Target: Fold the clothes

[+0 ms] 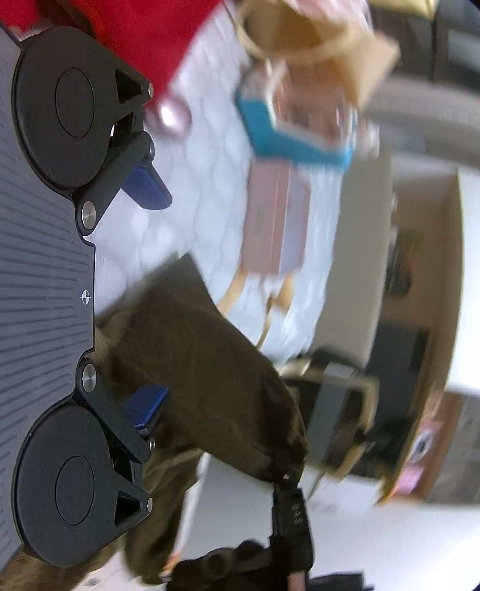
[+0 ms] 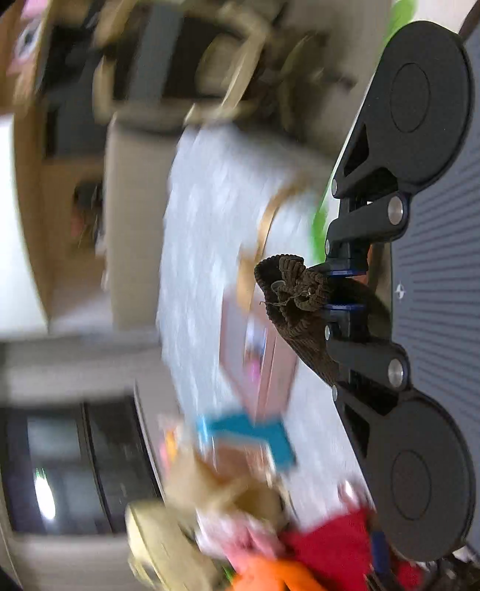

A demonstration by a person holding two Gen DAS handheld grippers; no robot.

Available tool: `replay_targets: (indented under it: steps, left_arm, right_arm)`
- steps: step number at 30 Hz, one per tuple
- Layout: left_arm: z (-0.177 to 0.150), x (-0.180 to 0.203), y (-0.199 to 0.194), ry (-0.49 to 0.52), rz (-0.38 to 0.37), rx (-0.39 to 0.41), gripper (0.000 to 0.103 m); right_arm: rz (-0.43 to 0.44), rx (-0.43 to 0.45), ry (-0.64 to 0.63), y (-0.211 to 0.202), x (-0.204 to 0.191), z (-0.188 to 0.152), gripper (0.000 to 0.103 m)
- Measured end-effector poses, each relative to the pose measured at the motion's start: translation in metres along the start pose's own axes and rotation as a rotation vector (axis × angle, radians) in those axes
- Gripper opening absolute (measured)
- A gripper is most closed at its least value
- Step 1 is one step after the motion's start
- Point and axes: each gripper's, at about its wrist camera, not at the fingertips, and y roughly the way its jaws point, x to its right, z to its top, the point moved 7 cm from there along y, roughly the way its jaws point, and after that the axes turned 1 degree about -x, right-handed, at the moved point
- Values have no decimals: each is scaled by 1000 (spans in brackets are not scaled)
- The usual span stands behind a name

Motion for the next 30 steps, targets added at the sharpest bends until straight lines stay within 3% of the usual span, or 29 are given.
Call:
replay_targets:
  steps: [5, 9, 15, 18, 23, 26, 27, 30]
  left_arm:
    - [4, 58, 33, 119, -174, -88, 103]
    - [7, 91, 60, 170, -192, -139, 103]
    - [3, 107, 95, 114, -296, -234, 103]
    - [-10, 81, 122, 78, -211, -292, 103]
    - [-21, 7, 135, 4, 27, -338, 103]
    - [-17, -18, 117, -33, 55, -307, 103]
    - [-13, -18, 110, -33, 49, -290, 103]
    - [-1, 6, 85, 17, -72, -236, 103]
  right_arm:
    - [-100, -113, 92, 9, 72, -59, 12]
    - [-86, -215, 168, 34, 96, -105, 19]
    - [-49, -139, 180, 25, 98, -106, 28]
    - [-43, -112, 156, 11, 96, -101, 30]
    - [-25, -106, 134, 16, 89, -97, 36]
    - [-20, -131, 94, 34, 75, -96, 36]
    - [-26, -134, 65, 39, 68, -93, 28]
    - [15, -97, 27, 39, 44, -74, 14]
